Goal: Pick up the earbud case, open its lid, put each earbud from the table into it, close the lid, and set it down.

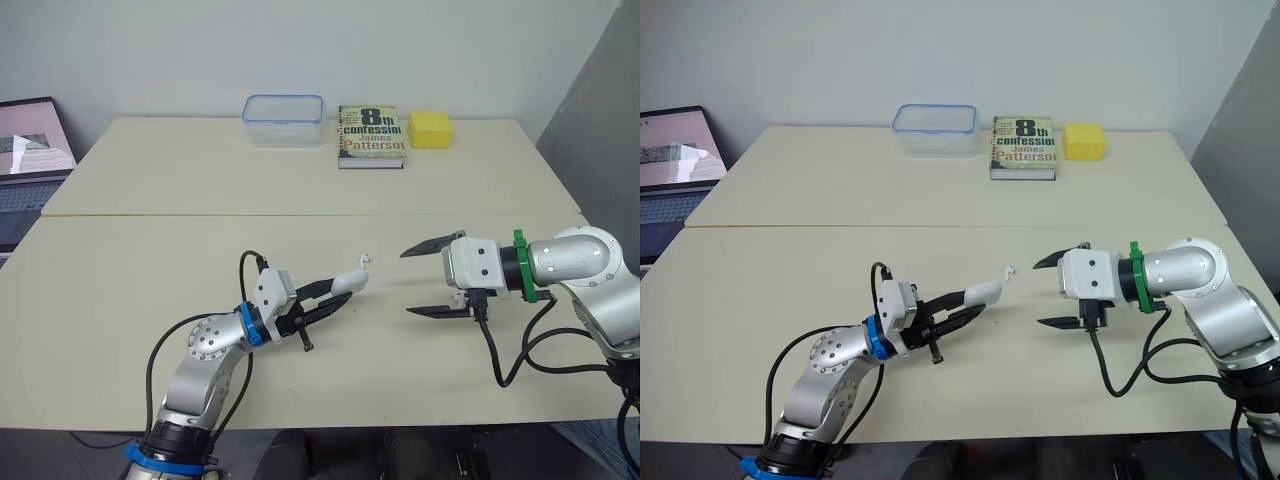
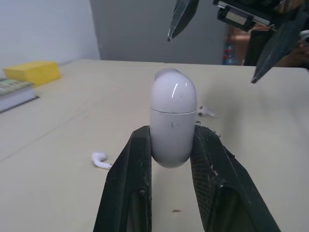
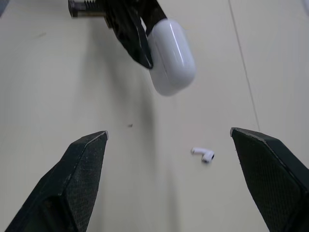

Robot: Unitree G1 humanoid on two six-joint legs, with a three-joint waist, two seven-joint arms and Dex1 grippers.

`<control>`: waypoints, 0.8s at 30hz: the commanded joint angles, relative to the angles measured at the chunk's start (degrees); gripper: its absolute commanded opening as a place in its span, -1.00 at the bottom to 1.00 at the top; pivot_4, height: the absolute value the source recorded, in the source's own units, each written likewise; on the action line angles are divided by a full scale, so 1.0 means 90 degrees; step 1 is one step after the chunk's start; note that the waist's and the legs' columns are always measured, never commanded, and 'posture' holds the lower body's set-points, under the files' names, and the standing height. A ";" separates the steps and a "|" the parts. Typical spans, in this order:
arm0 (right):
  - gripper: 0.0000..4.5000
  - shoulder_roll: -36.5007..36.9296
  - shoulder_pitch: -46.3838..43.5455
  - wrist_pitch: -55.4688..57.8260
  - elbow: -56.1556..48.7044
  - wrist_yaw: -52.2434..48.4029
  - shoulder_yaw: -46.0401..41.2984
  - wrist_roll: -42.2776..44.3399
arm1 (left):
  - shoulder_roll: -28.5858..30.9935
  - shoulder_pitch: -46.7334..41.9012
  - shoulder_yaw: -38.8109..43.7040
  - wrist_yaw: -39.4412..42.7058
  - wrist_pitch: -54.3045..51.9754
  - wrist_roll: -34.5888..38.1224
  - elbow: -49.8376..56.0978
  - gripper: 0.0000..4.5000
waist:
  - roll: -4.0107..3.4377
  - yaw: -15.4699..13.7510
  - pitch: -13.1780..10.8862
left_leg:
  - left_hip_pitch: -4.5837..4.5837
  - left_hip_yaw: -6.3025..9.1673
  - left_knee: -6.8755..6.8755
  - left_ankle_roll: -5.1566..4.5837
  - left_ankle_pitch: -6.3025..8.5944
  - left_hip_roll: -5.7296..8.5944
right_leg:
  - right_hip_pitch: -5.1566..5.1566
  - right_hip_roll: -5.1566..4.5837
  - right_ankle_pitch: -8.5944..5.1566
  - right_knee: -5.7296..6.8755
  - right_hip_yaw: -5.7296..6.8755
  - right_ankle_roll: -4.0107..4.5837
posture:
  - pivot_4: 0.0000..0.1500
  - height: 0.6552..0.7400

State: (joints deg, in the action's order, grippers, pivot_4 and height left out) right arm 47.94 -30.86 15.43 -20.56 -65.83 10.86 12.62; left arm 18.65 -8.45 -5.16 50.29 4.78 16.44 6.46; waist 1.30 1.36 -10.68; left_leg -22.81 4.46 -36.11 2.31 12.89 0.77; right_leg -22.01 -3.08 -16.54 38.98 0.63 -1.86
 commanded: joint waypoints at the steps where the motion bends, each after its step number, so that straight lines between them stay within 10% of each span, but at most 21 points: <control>1: 0.89 -0.0386 -0.0411 -0.0153 -0.0088 0.0297 0.0051 -0.0097 | -0.0186 0.0029 0.0121 -0.0462 0.0638 -0.0261 0.0053 -0.67 | 0.0000 0.0007 0.0000 | 0.0001 -0.0001 0.0000 0.0000 0.0000 0.0000 | 0.0000 0.0000 0.0000 0.0000 -0.0001 0.0000 | 1.00 0.97; 24: 0.89 -0.0930 -0.1350 -0.0128 0.0834 0.0012 0.0518 -0.0789 | -0.0003 0.0022 -0.0277 -0.0398 -0.0582 0.0609 0.0717 -0.67 | -0.0002 0.0011 0.0000 | -0.0002 0.0003 0.0001 0.0000 0.0000 0.0002 | -0.0002 0.0000 0.0001 0.0000 0.0002 0.0001 | 1.00 0.97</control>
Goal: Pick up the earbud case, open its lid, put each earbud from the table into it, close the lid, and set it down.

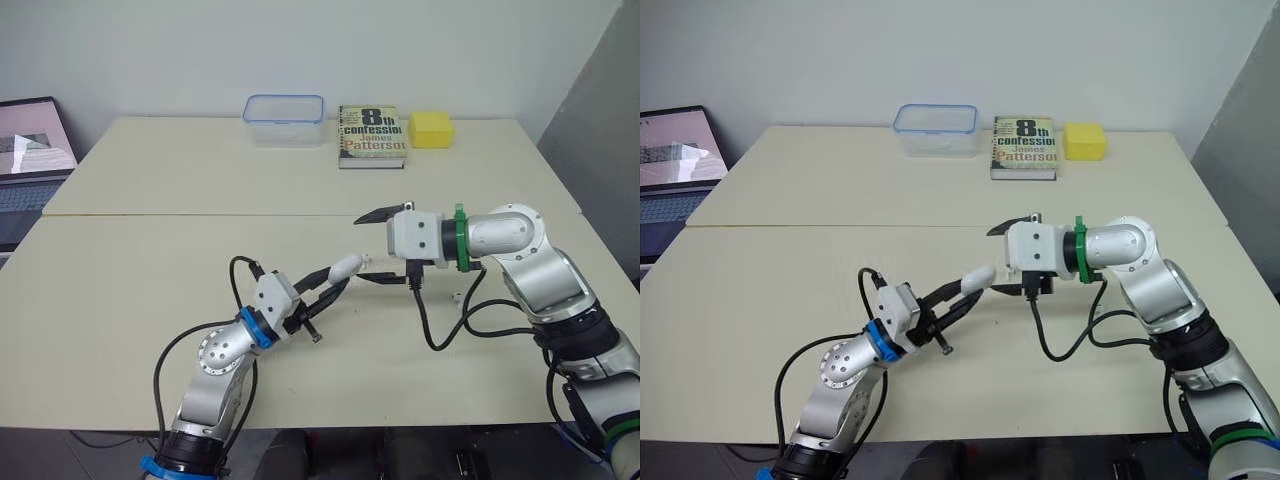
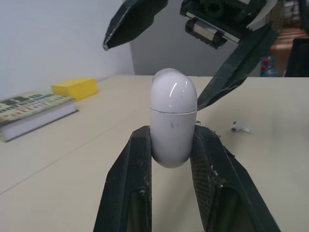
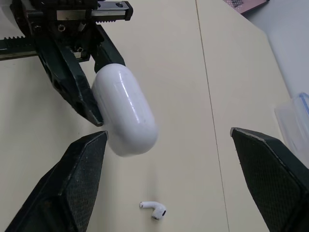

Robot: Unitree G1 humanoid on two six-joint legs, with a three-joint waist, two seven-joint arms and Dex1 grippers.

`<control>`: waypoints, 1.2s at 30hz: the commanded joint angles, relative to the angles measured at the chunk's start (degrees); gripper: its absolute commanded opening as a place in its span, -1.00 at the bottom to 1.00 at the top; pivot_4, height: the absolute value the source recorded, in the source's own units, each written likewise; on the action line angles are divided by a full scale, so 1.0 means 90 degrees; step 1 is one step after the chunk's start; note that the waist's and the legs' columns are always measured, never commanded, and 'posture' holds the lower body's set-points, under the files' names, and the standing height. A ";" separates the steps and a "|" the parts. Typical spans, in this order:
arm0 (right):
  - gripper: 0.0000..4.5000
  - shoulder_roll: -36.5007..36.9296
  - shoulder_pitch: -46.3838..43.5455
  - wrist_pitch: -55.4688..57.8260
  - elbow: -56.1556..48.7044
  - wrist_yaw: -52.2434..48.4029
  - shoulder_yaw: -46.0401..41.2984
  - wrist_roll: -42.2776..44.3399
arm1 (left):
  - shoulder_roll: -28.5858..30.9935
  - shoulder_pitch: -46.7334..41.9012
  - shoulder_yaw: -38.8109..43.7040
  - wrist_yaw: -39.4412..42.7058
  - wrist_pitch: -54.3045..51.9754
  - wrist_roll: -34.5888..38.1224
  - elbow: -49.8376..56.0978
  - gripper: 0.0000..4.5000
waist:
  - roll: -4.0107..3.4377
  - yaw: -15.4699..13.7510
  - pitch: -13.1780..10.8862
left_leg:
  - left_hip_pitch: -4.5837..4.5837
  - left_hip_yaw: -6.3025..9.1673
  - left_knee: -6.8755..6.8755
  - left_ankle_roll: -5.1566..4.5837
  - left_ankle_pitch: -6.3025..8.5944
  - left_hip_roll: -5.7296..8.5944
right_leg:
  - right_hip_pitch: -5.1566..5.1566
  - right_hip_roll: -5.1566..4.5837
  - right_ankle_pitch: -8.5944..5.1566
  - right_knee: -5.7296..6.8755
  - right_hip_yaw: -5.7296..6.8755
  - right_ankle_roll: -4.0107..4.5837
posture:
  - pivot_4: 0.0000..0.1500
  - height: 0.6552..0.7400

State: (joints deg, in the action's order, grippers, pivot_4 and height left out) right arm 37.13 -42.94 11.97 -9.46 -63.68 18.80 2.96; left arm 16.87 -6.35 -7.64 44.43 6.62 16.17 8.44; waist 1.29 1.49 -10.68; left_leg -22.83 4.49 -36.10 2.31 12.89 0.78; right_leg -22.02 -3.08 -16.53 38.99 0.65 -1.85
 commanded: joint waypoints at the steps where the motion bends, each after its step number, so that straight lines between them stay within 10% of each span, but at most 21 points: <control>1: 0.89 0.0405 0.0042 0.0452 -0.0523 -0.0347 -0.0460 0.0450 | 0.0295 -0.0336 0.0051 0.0346 -0.1100 0.0833 0.0504 -0.67 | 0.0000 -0.0014 0.0000 | -0.0002 0.0001 0.0000 0.0000 0.0000 0.0000 | -0.0001 0.0000 0.0000 0.0000 0.0001 0.0000 | 1.00 0.97; 12: 0.89 0.1115 0.0580 0.2025 -0.1741 -0.0568 -0.0871 0.1494 | 0.1142 -0.1019 0.0287 0.1233 -0.4132 0.2859 0.0801 -0.67 | 0.0000 0.0041 0.0000 | 0.0000 0.0003 0.0002 -0.0001 0.0000 -0.0004 | -0.0002 0.0004 -0.0001 0.0002 0.0003 -0.0001 | 1.00 0.97; 36: 0.89 0.0628 0.0518 0.2353 -0.1695 0.0091 -0.0442 0.1367 | 0.1279 -0.0751 -0.0127 0.2078 -0.3201 0.1869 0.0801 -0.67 | 0.0000 0.0022 0.0000 | -0.0002 0.0003 0.0001 0.0000 0.0000 -0.0002 | -0.0001 0.0003 -0.0001 -0.0001 0.0002 0.0000 | 1.00 0.97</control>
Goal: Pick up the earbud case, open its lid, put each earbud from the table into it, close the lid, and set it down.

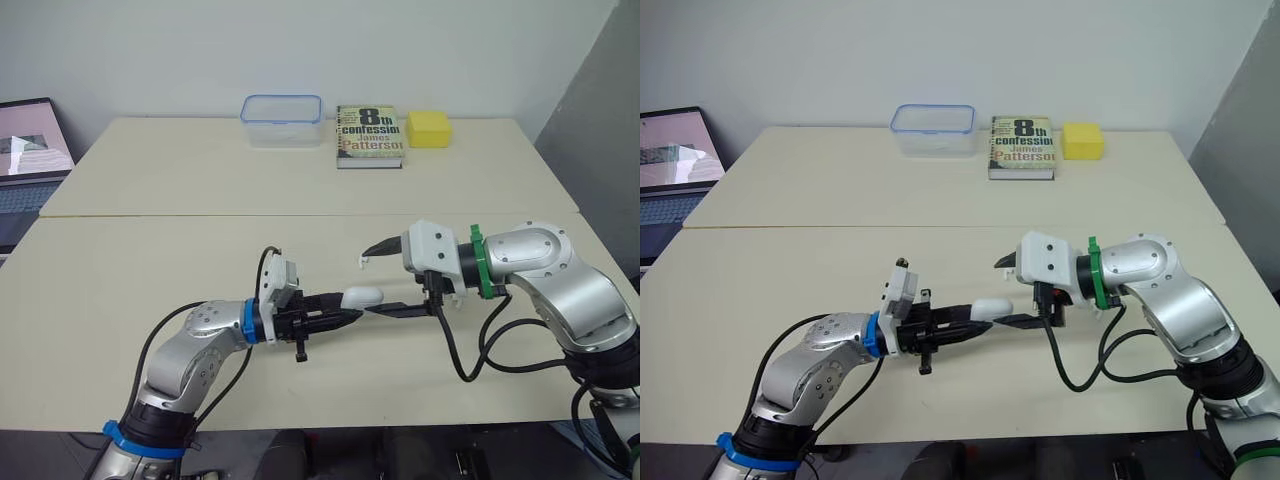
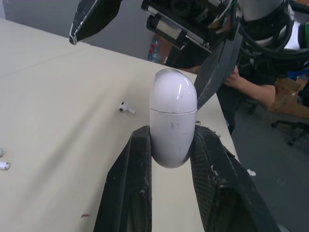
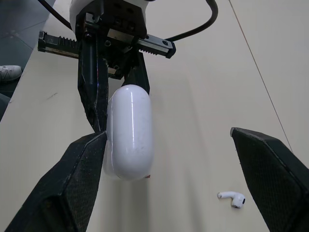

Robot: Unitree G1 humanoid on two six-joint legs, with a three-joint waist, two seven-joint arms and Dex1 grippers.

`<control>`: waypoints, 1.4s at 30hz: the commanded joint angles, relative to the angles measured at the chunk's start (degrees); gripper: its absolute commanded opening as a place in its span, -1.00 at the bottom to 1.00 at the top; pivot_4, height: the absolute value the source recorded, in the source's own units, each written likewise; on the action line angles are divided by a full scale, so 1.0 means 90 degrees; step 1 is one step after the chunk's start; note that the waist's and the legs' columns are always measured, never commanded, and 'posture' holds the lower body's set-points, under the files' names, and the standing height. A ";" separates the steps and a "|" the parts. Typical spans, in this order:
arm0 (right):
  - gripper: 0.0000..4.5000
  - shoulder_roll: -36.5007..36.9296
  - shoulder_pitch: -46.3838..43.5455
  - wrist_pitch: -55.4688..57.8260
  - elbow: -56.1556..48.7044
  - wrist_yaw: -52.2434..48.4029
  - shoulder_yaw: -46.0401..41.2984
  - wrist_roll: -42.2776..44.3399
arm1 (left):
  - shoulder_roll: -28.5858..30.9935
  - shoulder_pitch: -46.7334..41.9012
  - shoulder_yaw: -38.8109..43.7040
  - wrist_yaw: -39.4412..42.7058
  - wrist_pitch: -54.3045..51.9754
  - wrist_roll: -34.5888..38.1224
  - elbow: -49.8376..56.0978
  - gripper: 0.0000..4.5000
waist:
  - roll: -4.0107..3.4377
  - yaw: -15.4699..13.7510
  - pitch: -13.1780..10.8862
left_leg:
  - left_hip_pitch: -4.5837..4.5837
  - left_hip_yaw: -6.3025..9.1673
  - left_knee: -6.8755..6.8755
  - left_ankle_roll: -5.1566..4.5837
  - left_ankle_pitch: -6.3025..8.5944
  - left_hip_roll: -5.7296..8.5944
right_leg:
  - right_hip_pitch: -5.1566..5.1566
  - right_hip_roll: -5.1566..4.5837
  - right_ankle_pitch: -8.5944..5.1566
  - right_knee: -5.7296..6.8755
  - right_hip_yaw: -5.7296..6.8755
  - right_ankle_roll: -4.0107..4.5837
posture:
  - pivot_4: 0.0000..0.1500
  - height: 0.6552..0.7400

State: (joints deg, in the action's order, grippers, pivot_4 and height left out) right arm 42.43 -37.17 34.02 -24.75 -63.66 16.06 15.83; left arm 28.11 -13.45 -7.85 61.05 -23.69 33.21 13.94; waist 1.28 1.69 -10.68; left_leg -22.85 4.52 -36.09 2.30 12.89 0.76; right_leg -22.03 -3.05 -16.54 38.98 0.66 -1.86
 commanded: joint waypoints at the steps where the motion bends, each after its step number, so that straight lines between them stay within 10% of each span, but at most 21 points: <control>1: 0.89 0.0056 -0.0136 -0.0091 0.0019 0.0072 -0.0154 -0.0054 | 0.0037 0.0047 -0.0123 0.0252 0.0208 -0.0060 0.0183 -0.67 | 0.0000 0.0000 0.0000 | 0.0000 0.0000 0.0000 0.0000 0.0000 0.0000 | 0.0000 0.0000 0.0000 0.0000 0.0000 0.0000 | 1.00 0.97; 19: 0.89 0.0344 -0.0254 0.0057 0.0137 -0.0272 -0.0480 0.0352 | 0.0017 0.0189 -0.0036 0.0252 0.0474 -0.0299 0.0043 -0.67 | 0.0000 -0.0003 0.0000 | -0.0001 0.0000 0.0000 0.0000 0.0000 0.0000 | 0.0000 0.0000 0.0000 -0.0001 0.0001 0.0000 | 1.00 0.97; 42: 0.89 0.0419 0.1693 -0.0671 -0.0481 0.0874 -0.1339 0.0114 | -0.1843 0.0884 0.1225 -0.3874 0.4245 -0.2783 -0.0785 -0.67 | 0.0000 -0.0101 0.0001 | -0.0003 -0.0007 -0.0001 0.0000 0.0000 0.0004 | 0.0002 -0.0003 0.0001 -0.0003 0.0002 -0.0002 | 1.00 0.97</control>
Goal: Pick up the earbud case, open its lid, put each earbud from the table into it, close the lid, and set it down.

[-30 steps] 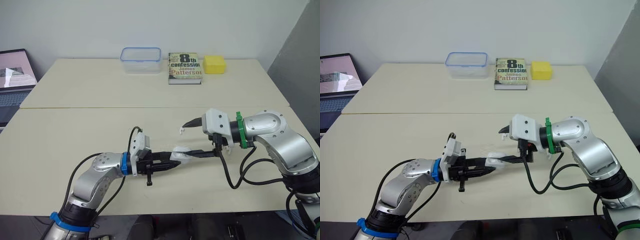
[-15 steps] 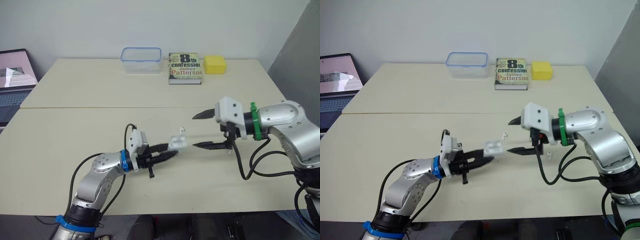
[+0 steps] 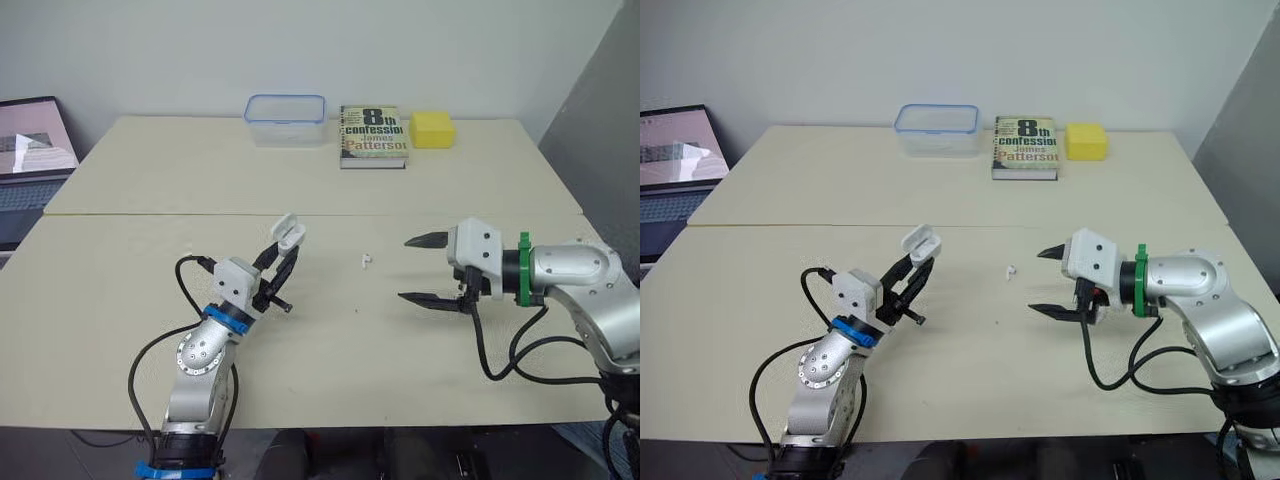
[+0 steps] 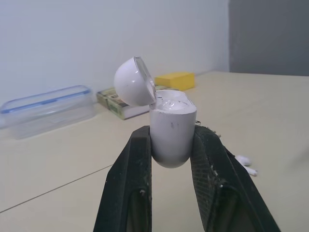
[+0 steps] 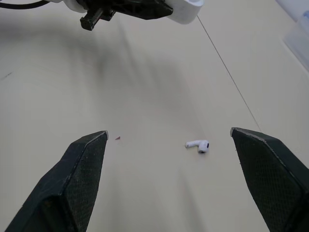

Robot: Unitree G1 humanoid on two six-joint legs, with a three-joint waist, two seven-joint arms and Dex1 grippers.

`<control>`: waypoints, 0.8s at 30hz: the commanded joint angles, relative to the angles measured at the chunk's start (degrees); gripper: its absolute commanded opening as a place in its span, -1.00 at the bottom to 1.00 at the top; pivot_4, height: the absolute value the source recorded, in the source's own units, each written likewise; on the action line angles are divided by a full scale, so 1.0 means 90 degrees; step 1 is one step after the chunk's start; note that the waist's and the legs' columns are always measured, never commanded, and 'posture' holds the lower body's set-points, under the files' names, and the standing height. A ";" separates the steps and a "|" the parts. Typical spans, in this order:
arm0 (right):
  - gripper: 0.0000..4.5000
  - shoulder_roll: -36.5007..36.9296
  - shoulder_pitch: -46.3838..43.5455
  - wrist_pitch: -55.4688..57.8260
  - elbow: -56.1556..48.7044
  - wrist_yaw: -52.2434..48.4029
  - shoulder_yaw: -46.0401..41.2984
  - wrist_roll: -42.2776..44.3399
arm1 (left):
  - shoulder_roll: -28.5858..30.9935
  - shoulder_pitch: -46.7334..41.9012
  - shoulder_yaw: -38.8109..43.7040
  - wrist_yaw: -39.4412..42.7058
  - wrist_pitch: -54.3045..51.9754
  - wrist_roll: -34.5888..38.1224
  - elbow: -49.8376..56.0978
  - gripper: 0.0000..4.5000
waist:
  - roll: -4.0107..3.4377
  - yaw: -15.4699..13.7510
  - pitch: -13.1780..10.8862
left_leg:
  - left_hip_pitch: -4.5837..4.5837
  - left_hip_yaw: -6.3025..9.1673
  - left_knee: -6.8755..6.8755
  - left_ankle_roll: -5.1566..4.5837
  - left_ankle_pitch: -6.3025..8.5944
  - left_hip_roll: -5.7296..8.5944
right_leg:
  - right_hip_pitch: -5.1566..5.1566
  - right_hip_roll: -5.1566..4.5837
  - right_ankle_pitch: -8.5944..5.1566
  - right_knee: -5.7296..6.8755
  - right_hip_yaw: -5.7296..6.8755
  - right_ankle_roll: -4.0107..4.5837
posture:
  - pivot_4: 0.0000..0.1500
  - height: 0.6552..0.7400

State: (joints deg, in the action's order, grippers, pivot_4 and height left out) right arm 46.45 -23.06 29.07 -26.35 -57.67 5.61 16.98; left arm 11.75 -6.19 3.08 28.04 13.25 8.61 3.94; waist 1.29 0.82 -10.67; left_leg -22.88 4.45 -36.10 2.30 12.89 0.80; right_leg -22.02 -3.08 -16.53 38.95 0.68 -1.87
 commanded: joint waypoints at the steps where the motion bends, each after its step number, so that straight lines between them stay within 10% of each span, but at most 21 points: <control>1: 0.89 -0.0091 0.0229 -0.0039 -0.0365 0.0316 -0.0164 0.0001 | -0.0020 0.0116 0.0002 -0.0238 0.0114 -0.0047 0.0381 -0.67 | 0.0000 -0.0005 0.0000 | 0.0001 -0.0001 0.0000 0.0000 0.0000 0.0000 | 0.0000 0.0000 0.0000 0.0001 -0.0001 0.0000 | 1.00 0.97; 10: 0.89 -0.1901 0.0324 0.1498 -0.0447 0.2620 0.0921 -0.0683 | 0.0020 0.0195 -0.0051 -0.0379 0.0018 -0.0010 0.0422 -0.67 | 0.0004 -0.0009 0.0005 | 0.0008 0.0002 0.0002 0.0001 0.0000 -0.0006 | 0.0000 0.0005 0.0000 0.0005 -0.0002 0.0000 | 1.00 0.97; 24: 0.89 -0.4522 -0.0763 0.1025 0.2912 0.5420 0.0816 -0.2038 | 0.0096 0.0193 -0.0124 -0.0289 0.0106 0.0015 0.0238 -0.67 | 0.0003 -0.0035 0.0006 | 0.0004 -0.0001 0.0004 0.0002 -0.0001 0.0000 | -0.0007 0.0004 0.0001 0.0008 -0.0005 0.0001 | 1.00 0.97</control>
State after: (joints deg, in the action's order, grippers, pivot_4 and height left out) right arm 6.61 -28.85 40.23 -0.83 -10.66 14.23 -1.00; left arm 12.33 -4.14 1.97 25.57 12.93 8.40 4.83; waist 1.31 0.51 -10.62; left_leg -22.84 4.45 -36.06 2.32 12.88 0.80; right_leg -22.08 -3.04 -16.52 39.02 0.63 -1.86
